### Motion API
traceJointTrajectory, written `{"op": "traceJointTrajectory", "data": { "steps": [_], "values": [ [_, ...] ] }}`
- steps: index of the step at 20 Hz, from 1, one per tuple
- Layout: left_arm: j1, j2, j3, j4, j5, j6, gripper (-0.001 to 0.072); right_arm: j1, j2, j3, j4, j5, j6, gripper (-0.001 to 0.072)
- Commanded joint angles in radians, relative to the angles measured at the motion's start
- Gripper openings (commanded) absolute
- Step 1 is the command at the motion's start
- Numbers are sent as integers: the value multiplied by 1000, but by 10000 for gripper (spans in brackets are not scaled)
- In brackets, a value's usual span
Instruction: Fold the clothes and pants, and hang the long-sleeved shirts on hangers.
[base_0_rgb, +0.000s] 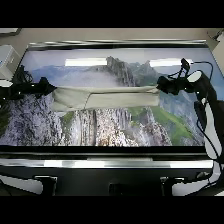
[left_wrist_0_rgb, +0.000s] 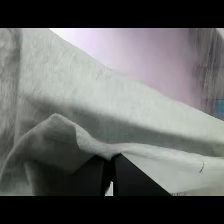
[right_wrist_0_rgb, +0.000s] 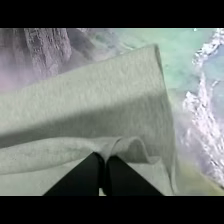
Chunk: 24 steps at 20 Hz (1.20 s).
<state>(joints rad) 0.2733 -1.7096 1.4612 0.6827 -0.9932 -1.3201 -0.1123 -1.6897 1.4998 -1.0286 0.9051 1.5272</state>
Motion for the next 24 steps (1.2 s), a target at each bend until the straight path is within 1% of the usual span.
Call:
{"op": "traceJointTrajectory", "data": {
  "steps": [1,5,8,9,10,11,12,13,14,15,17,19,22,23,24],
  "values": [
    [-22,-85,77,2,8,-8,21,33,-64,7,-6,-83,3,32],
    [-36,-160,85,5,29,-16,21,43,-129,7,-6,-138,24,32],
    [-36,-193,85,6,73,-15,22,43,-159,7,-2,-192,25,37],
    [-36,-201,85,6,88,-15,27,43,-166,7,-2,-212,25,76],
    [-36,-209,85,6,105,-15,106,43,-167,7,-3,-225,26,102],
    [-36,-214,86,5,121,-16,327,40,-166,9,-4,-227,26,149],
    [-35,-213,87,5,131,-14,588,32,-164,14,-4,-216,33,152],
    [-33,-213,98,6,132,-10,689,24,-161,24,-9,-195,45,224],
    [-29,-212,121,9,130,-4,713,14,-153,35,-9,-173,69,511],
    [-23,-211,153,19,121,-5,713,-5,-143,53,-11,-141,93,682],
    [-6,-207,246,43,68,-6,713,-51,-124,113,-12,-40,115,682],
    [9,-198,369,125,-34,-51,713,-103,-120,181,-13,82,127,682],
    [3,-161,534,352,-214,-178,713,-166,-126,204,10,207,134,689],
    [-7,-140,563,430,-262,-220,713,-181,-137,204,41,240,127,709],
    [-19,-110,573,498,-302,-252,713,-191,-154,204,92,272,103,711]
  ]
}}
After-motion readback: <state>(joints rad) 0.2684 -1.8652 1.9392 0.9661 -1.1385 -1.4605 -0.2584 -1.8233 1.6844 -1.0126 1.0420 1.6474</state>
